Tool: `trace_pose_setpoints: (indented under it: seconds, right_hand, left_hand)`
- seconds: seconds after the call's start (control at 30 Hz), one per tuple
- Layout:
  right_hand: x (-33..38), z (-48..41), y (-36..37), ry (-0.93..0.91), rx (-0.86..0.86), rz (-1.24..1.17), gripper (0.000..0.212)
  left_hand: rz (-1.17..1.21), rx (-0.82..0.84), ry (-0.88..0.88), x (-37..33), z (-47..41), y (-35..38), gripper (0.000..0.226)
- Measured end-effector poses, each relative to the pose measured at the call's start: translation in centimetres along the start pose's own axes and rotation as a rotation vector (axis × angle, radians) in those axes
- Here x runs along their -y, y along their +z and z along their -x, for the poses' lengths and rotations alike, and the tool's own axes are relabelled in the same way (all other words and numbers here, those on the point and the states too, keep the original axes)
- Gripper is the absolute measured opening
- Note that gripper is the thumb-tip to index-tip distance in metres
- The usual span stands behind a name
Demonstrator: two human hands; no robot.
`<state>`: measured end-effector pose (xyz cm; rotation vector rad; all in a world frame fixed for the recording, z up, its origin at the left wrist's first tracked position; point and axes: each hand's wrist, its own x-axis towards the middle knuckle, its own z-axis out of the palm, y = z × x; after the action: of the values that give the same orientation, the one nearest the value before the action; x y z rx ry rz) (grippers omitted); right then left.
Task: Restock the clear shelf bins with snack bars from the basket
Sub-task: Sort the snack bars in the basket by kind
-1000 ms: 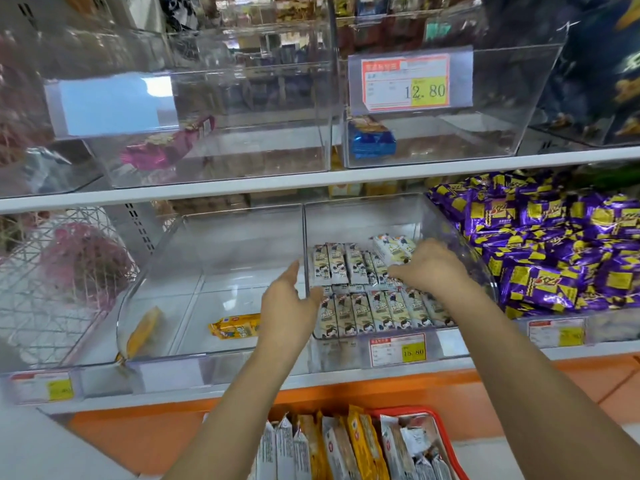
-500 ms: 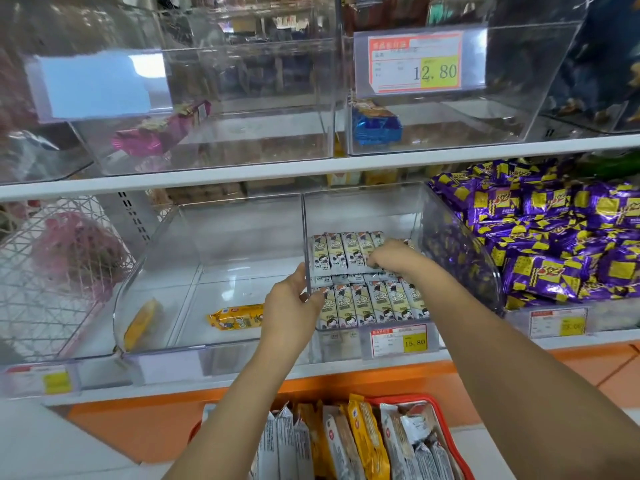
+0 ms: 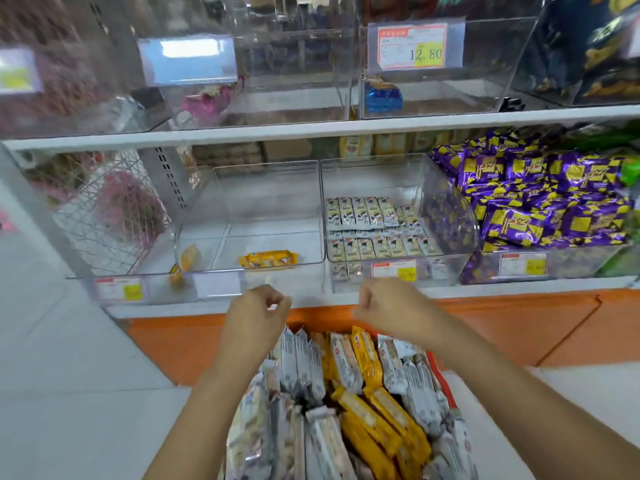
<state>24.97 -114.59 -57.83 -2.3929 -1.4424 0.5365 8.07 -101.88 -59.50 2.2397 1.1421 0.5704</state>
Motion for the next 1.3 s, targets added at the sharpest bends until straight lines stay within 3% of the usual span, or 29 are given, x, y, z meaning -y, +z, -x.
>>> trace_pose_setpoints:
  seconds: [0.17, 0.27, 0.43, 0.63, 0.73, 0.9, 0.97, 1.03, 1.17, 1.3]
  right_hand:
    - [0.1, -0.6, 9.1, 0.135, 0.158, 0.214, 0.052]
    - [0.0, -1.3, 12.3, 0.187, 0.130, 0.338, 0.079]
    - [-0.7, -1.8, 14.9, 0.265, 0.115, 0.330, 0.091]
    - [-0.9, -1.8, 14.8, 0.251, 0.053, 0.254, 0.064]
    - [-0.8, -1.7, 14.0, 0.269, -0.008, 0.224, 0.040]
    - [-2.3, -1.6, 12.2, 0.352, -0.055, -0.091, 0.023]
    - [-3.3, -1.4, 12.0, 0.397, -0.094, -0.334, 0.030]
    - [-4.1, -1.0, 11.8, 0.415, -0.140, -0.564, 0.033]
    - [-4.9, -0.1, 11.4, 0.434, -0.157, -0.733, 0.026]
    - [-5.2, 0.4, 10.8, 0.433, -0.151, -0.882, 0.026]
  left_hand:
    - [-0.159, 0.195, -0.101, 4.0, 1.0, 1.6, 0.013]
    - [-0.231, 0.301, -0.163, 4.8, 0.5, 3.4, 0.031]
    - [-0.306, 0.354, -0.253, 3.9, -0.3, 5.0, 0.046]
    - [-0.428, 0.438, -0.274, 2.6, -1.6, 5.9, 0.048]
    - [-0.459, 0.498, -0.291, 2.5, -2.1, 6.1, 0.030]
    - [-0.575, 0.507, -0.252, 2.0, -2.3, 6.7, 0.026]
    - [-0.591, 0.497, -0.217, 2.0, -2.3, 7.3, 0.013]
    - [-0.640, 0.466, -0.195, 2.1, -2.2, 7.9, 0.016]
    - [-0.706, 0.421, -0.120, 2.4, -1.9, 8.9, 0.008]
    - [-0.595, 0.361, -0.162, 2.6, -1.1, 9.3, 0.037]
